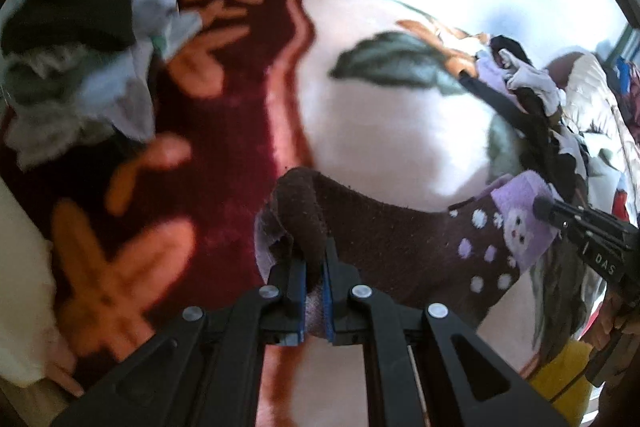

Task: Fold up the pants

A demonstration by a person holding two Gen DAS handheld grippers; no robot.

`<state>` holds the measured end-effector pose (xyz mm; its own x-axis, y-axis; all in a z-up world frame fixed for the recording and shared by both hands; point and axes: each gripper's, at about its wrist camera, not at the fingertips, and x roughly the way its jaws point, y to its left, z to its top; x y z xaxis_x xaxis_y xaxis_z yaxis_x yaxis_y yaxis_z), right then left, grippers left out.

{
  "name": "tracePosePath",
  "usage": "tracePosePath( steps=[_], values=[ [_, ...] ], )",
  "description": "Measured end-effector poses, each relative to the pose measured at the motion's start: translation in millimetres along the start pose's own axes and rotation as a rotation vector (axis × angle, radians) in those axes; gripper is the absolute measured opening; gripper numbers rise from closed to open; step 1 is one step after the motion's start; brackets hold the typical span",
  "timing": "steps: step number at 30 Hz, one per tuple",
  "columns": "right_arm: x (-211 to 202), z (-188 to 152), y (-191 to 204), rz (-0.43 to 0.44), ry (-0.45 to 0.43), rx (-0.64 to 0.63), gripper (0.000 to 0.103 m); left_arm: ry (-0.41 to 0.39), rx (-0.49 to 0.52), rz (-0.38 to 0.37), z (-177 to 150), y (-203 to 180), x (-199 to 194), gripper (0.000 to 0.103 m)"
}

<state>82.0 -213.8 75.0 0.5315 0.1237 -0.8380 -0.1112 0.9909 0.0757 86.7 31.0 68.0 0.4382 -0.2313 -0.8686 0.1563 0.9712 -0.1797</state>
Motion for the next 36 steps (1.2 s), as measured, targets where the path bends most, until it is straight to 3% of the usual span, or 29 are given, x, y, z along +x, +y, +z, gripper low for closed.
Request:
tracePosePath(
  steps=[4,10,16,20,24,28,31,36],
  values=[
    [22,0,-3,-0.012,0.035,-0.023,0.007,0.022,0.003,0.021,-4,2,19,0.008],
    [41,-7,-2,-0.042,0.039,-0.063,0.007,0.023,-0.008,-0.006,-3,9,23,0.012],
    [29,-4,-9,-0.009,0.018,0.007,0.011,0.019,-0.048,-0.017,-5,17,0,0.017],
    [9,-6,-20,-0.022,-0.045,0.084,0.027,-0.003,-0.052,-0.013,-6,22,-16,0.019],
    [-5,-12,-27,-0.034,-0.05,0.12,0.028,-0.025,-0.048,0.012,-6,21,-26,0.02],
    [-14,-26,-32,0.01,-0.019,0.162,0.028,-0.045,-0.081,-0.026,-5,21,-35,0.02],
    [-16,-35,-30,0.092,0.0,0.187,0.028,-0.049,-0.062,-0.038,-4,12,-38,0.02],
    [-3,-44,-22,0.181,0.028,0.282,0.028,-0.018,-0.052,-0.054,-3,-5,-28,0.02]
  ],
)
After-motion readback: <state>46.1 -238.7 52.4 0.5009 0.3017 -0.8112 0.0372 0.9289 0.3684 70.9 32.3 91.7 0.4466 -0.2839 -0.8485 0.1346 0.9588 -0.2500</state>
